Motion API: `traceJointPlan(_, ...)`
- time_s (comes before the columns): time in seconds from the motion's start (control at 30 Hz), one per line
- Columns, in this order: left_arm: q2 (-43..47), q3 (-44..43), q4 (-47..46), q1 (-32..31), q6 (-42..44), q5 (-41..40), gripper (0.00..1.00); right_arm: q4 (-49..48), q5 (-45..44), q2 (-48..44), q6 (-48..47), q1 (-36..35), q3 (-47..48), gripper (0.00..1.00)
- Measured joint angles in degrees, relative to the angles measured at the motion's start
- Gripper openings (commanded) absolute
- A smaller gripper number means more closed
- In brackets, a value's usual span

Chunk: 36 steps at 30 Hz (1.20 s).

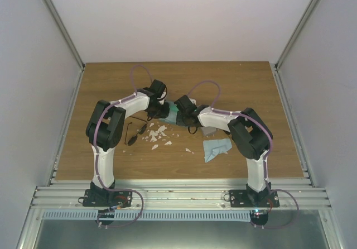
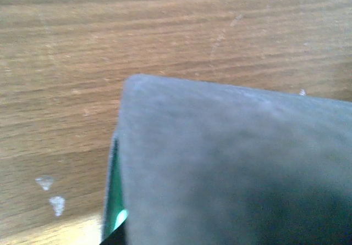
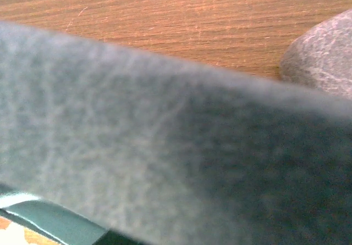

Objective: Organize the sunglasses
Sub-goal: Place the glasses cleaning cloth in the sunglasses case.

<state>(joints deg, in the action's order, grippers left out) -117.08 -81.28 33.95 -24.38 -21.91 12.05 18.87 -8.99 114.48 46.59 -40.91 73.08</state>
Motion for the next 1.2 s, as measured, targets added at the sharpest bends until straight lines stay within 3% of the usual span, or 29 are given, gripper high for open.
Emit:
traceJointPlan(0.2, 0.2, -0.6, 0.8, -0.2, -0.6, -4.8, 0.16, 0.8, -2.1, 0.0, 0.4, 0.1, 0.0, 0.17)
traceJointPlan(0.43, 2.6, -0.4, -0.6, -0.2, -0.2, 0.5, 0.15, 1.8, -3.0, -3.2, -1.4, 0.1, 0.0, 0.24)
traceJointPlan(0.73, 3.9, 3.1, -6.8, -0.2, -2.4, 3.8, 0.05, -0.2, -0.9, -5.9, -3.5, 0.1, 0.0, 0.22)
traceJointPlan(1.2, 3.8, 10.5, -17.1, -0.2, -7.6, 2.1, 0.04, -2.4, 1.5, 0.7, -4.7, 0.2, 0.5, 0.18)
